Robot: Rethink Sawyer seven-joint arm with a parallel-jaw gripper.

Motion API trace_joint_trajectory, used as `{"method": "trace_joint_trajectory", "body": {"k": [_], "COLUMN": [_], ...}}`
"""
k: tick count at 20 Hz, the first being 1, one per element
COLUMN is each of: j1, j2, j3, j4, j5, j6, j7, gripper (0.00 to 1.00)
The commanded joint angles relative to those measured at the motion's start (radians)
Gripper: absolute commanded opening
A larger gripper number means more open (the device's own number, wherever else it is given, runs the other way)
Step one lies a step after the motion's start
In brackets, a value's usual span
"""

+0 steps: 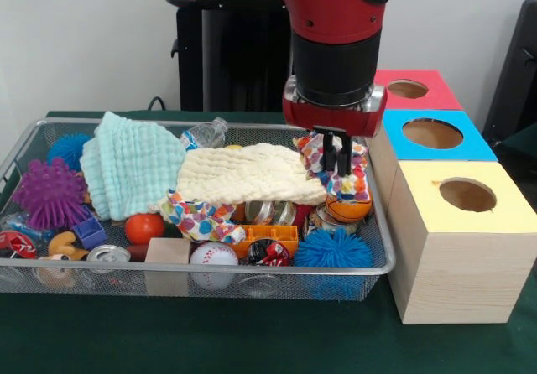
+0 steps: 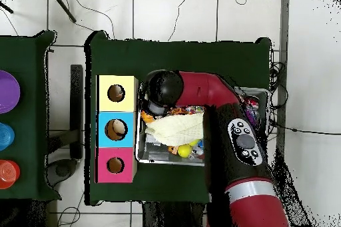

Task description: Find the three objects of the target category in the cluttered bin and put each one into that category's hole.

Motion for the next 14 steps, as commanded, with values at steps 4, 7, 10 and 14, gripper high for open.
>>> {"method": "trace_joint_trajectory", "body": {"k": [4, 7, 10, 14], "j1": [0.043, 0.063, 0.075, 0.083], "j2": [-0.032, -0.039, -0.039, -0.039], "j3": [-0.022, -0.032, -0.042, -0.051], "j4": [0.078, 0.079, 0.077, 0.08], "j5": [0.073, 0.094, 0.108, 0.122], "j6": [0.188, 0.207, 0.211, 0.201], "j7": [0.116, 0.147, 0.162, 0.164], "gripper": [0.0, 0.0, 0.0, 0.0]}}
